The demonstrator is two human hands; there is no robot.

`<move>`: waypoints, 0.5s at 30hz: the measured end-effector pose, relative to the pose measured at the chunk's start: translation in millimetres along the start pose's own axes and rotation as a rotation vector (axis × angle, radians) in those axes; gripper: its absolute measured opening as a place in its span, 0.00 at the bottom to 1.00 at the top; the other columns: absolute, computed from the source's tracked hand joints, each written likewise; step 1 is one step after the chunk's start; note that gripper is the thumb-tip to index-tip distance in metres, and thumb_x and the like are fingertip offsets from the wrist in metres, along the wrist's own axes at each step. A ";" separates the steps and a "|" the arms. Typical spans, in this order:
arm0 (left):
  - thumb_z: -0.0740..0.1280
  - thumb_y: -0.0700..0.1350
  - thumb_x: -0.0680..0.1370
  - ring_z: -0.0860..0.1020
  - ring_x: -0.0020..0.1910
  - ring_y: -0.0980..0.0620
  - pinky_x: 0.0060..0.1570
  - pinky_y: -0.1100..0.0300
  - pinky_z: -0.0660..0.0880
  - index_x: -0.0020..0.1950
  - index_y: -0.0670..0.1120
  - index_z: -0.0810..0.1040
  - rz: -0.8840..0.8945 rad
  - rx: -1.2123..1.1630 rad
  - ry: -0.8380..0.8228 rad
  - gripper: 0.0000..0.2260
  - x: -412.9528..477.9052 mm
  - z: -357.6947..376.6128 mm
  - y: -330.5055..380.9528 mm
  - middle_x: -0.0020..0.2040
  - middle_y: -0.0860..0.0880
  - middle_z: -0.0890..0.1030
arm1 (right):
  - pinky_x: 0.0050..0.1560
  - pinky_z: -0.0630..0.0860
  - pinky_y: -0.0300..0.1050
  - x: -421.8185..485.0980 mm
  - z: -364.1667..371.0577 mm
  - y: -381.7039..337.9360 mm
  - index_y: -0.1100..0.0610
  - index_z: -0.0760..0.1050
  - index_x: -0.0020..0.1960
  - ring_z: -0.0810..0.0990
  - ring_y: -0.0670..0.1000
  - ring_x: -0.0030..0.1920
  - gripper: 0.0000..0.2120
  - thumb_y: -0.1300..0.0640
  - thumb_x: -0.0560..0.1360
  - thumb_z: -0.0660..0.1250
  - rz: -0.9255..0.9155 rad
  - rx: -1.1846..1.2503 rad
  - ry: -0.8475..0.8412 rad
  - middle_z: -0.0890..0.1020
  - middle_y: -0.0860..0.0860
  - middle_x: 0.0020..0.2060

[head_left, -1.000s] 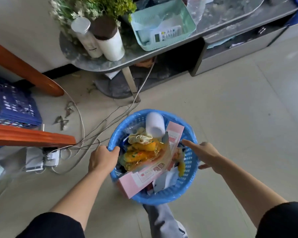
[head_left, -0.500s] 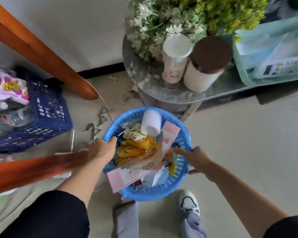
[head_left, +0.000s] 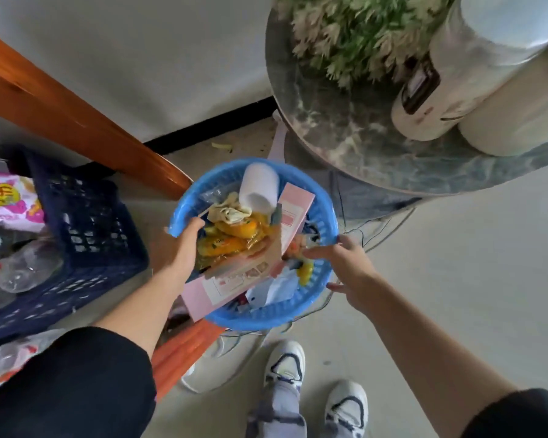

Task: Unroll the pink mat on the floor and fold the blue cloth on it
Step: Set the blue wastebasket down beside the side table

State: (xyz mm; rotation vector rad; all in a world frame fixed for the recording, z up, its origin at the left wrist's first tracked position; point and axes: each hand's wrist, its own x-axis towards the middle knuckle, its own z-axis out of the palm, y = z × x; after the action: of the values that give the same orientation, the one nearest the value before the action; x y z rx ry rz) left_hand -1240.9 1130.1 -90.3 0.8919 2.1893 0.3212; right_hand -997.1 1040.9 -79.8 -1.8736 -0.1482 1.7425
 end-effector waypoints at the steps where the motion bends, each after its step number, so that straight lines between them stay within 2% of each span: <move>1: 0.68 0.63 0.66 0.75 0.43 0.50 0.45 0.56 0.69 0.46 0.51 0.75 -0.013 -0.069 -0.056 0.18 4.0 0.7 -0.7 0.44 0.51 0.75 | 0.31 0.74 0.42 4.7 5.4 0.7 0.55 0.73 0.54 0.82 0.45 0.33 0.20 0.62 0.64 0.74 -0.002 0.029 -0.008 0.84 0.47 0.35; 3: 0.70 0.59 0.67 0.76 0.40 0.55 0.42 0.60 0.69 0.42 0.54 0.75 -0.011 -0.149 -0.147 0.12 12.9 3.8 -3.3 0.39 0.54 0.77 | 0.34 0.74 0.45 13.9 15.0 3.8 0.56 0.73 0.57 0.83 0.51 0.42 0.22 0.65 0.65 0.73 -0.006 0.084 -0.013 0.84 0.53 0.46; 5: 0.72 0.56 0.68 0.79 0.37 0.58 0.40 0.60 0.71 0.41 0.55 0.75 -0.006 -0.178 -0.224 0.09 18.6 7.9 -7.0 0.36 0.55 0.81 | 0.34 0.76 0.45 21.6 21.0 8.6 0.57 0.72 0.59 0.83 0.54 0.45 0.22 0.68 0.66 0.70 -0.033 0.113 -0.009 0.83 0.56 0.51; 7: 0.71 0.55 0.69 0.79 0.40 0.55 0.45 0.57 0.74 0.42 0.55 0.75 -0.036 -0.160 -0.314 0.08 19.2 10.6 -9.0 0.40 0.52 0.81 | 0.32 0.76 0.44 26.4 21.9 13.7 0.54 0.73 0.56 0.83 0.52 0.42 0.20 0.69 0.67 0.69 -0.076 0.137 -0.019 0.83 0.55 0.48; 8: 0.71 0.54 0.70 0.78 0.42 0.53 0.47 0.56 0.73 0.42 0.57 0.74 -0.045 -0.132 -0.353 0.07 21.5 11.9 -11.7 0.42 0.52 0.80 | 0.33 0.75 0.44 28.2 21.4 16.2 0.51 0.73 0.51 0.81 0.50 0.40 0.18 0.69 0.67 0.69 -0.097 0.137 -0.023 0.82 0.52 0.45; 10: 0.69 0.55 0.72 0.78 0.50 0.48 0.58 0.51 0.72 0.44 0.57 0.72 -0.067 -0.059 -0.388 0.07 20.4 12.2 -12.9 0.48 0.49 0.79 | 0.34 0.73 0.42 28.0 20.8 20.5 0.50 0.69 0.44 0.78 0.44 0.39 0.17 0.68 0.67 0.71 -0.131 0.123 -0.021 0.78 0.43 0.41; 11: 0.68 0.55 0.72 0.76 0.56 0.46 0.64 0.49 0.69 0.49 0.57 0.74 -0.088 -0.020 -0.399 0.08 17.0 12.0 -11.0 0.53 0.47 0.79 | 0.35 0.72 0.40 27.8 21.4 22.7 0.48 0.69 0.44 0.77 0.43 0.39 0.17 0.66 0.67 0.72 -0.154 0.078 -0.022 0.78 0.42 0.42; 13: 0.66 0.57 0.73 0.73 0.64 0.44 0.68 0.48 0.65 0.65 0.51 0.72 -0.097 0.048 -0.392 0.22 8.3 15.5 -4.5 0.64 0.44 0.75 | 0.41 0.72 0.38 21.0 21.0 25.6 0.47 0.69 0.53 0.78 0.46 0.46 0.20 0.62 0.68 0.73 -0.209 -0.070 -0.008 0.78 0.47 0.51; 15: 0.66 0.59 0.72 0.69 0.69 0.41 0.69 0.45 0.64 0.75 0.49 0.62 -0.014 0.197 -0.224 0.33 -1.4 21.8 1.9 0.72 0.42 0.69 | 0.48 0.67 0.34 9.3 20.0 26.4 0.53 0.67 0.65 0.74 0.50 0.55 0.25 0.60 0.70 0.71 -0.280 -0.320 0.046 0.72 0.49 0.59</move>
State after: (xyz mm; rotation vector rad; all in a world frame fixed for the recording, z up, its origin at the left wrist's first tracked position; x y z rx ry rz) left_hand -1223.6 1129.6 -103.9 0.9694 2.0407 -0.0034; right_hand -1022.4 1029.7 -100.2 -1.9969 -0.6736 1.5511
